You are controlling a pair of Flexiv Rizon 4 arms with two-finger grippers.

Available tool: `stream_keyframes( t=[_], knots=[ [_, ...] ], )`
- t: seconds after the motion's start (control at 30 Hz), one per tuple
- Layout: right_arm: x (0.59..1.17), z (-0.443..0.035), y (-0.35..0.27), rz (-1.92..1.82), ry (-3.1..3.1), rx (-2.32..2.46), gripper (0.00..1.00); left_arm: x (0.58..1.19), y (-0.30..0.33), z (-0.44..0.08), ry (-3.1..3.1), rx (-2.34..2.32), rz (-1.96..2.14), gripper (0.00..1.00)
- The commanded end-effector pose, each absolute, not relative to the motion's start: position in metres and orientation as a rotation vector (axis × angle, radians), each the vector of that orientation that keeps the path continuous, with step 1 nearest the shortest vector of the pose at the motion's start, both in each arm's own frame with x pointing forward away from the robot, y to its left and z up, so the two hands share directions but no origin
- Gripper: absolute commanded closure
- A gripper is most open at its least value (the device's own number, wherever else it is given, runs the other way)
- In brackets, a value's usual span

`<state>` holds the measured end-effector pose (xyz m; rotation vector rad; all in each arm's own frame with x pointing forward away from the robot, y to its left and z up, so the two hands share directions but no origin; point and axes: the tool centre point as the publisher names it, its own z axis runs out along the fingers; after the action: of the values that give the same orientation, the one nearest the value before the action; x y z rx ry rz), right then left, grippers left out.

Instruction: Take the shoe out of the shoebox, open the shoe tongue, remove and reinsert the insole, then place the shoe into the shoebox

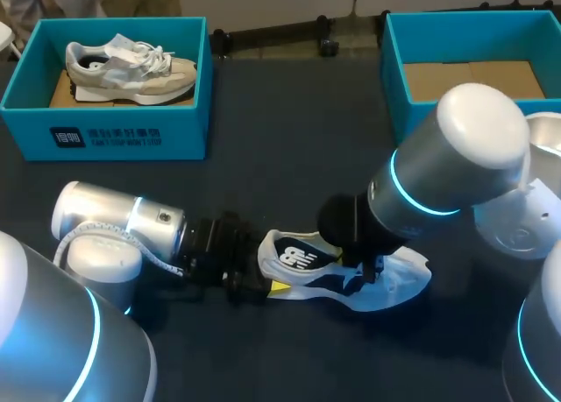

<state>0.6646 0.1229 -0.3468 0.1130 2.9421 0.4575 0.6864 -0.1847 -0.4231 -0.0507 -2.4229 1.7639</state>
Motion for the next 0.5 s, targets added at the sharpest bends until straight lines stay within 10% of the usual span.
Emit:
stream_keyframes(
  t=[0.03, 0.5],
  knots=[
    [0.6633, -0.3447, 0.1124, 0.52, 2.939, 0.095, 1.0, 0.6877, -0.185, -0.4246, -2.425, -0.049, 1.763, 1.0],
    [0.6716, -0.3388, 0.1114, 0.608, 2.919, -0.007, 1.0, 0.6877, -0.185, -0.4246, -2.425, -0.049, 1.763, 1.0]
  ],
)
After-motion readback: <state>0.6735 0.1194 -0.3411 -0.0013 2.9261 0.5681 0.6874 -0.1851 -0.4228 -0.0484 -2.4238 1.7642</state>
